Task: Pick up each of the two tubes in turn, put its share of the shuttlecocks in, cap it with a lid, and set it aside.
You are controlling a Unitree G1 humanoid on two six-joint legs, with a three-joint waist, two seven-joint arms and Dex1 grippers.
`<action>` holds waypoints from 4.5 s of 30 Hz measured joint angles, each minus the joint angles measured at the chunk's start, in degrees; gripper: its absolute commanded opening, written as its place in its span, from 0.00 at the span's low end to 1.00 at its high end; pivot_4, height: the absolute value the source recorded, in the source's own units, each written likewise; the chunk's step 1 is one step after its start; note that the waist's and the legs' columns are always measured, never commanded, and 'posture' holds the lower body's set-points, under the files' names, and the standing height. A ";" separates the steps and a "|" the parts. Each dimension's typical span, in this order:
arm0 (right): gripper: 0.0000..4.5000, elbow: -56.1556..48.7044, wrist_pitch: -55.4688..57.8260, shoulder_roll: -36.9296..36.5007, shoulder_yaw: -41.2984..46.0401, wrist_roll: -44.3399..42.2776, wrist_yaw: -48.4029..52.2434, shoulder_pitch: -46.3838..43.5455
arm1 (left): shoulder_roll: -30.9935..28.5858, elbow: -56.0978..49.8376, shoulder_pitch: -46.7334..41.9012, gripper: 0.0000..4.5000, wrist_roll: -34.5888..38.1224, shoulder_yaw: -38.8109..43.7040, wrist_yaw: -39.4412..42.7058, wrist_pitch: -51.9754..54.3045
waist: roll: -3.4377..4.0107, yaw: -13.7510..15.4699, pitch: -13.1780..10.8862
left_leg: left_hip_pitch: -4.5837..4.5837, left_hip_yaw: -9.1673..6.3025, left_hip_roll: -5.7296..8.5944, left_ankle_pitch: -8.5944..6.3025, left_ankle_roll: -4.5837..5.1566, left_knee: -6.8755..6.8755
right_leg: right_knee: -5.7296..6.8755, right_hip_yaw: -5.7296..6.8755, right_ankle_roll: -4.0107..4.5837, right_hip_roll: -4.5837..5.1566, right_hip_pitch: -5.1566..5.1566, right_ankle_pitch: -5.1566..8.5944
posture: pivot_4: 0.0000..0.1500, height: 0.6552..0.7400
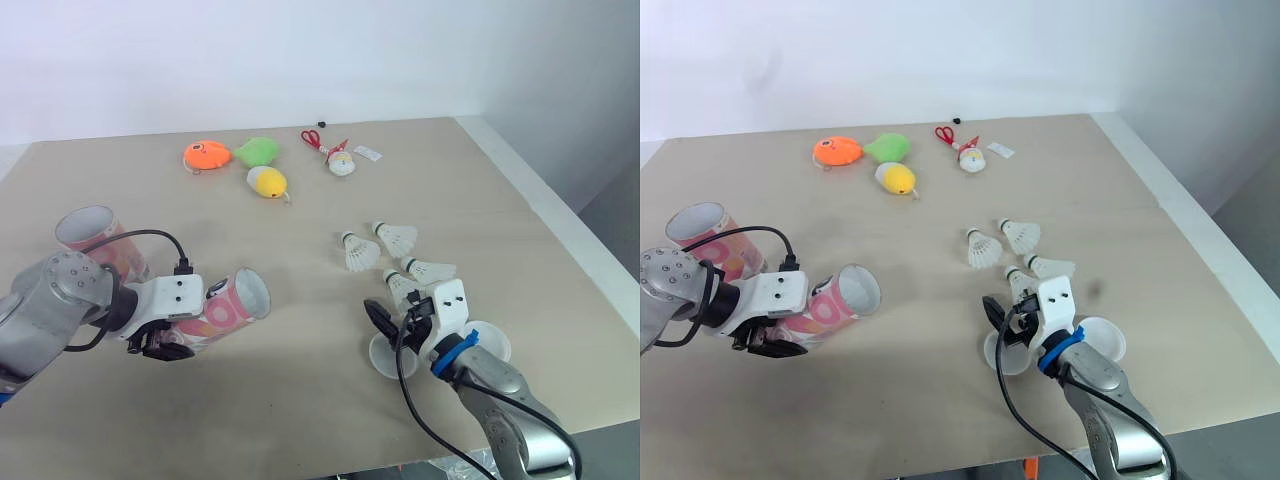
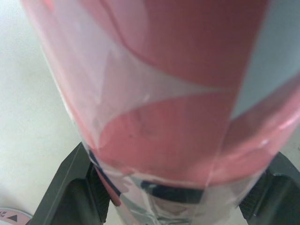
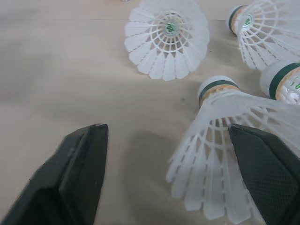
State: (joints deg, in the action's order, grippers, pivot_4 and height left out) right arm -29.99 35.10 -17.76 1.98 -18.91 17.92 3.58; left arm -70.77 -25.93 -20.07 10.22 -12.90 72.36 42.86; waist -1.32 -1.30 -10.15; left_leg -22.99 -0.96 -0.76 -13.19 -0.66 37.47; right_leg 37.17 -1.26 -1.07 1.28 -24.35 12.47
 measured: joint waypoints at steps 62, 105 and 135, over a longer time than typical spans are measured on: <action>0.58 10.66 -4.37 -11.05 -22.88 -5.54 44.38 -47.01 | 1.97 -0.46 0.14 0.65 -0.66 0.66 -1.31 1.00 | -0.06 0.00 -0.05 | 0.06 -0.06 -0.01 0.00 0.01 0.09 | 0.13 0.04 -0.17 -0.07 0.03 -0.21 | 1.00 1.00; 0.14 16.53 -0.53 -11.00 -18.72 -2.85 55.55 -54.87 | 10.64 -3.22 -0.93 0.65 3.24 2.78 -7.76 5.53 | -0.13 0.18 -0.13 | -0.04 -0.18 0.01 0.01 0.00 0.12 | 0.20 0.12 -0.15 0.05 0.02 -0.19 | 1.00 1.00; 0.99 14.12 -11.90 -32.97 -17.07 7.55 49.24 -22.73 | 52.27 20.57 13.18 0.65 3.72 3.08 -27.57 -35.80 | -0.14 0.12 -0.09 | 0.17 0.25 0.06 -0.02 0.17 0.33 | -0.03 -0.23 -0.17 0.06 0.23 -0.37 | 1.00 1.00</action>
State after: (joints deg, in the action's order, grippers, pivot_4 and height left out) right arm -15.87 23.20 -50.73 -15.08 -11.37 67.16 -19.15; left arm -18.50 -5.36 -6.89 13.94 -9.82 44.78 7.06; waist -1.46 -1.18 -10.24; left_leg -22.81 -0.71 -0.70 -13.21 -0.49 37.80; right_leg 37.15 -1.49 -1.24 1.34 -24.12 12.10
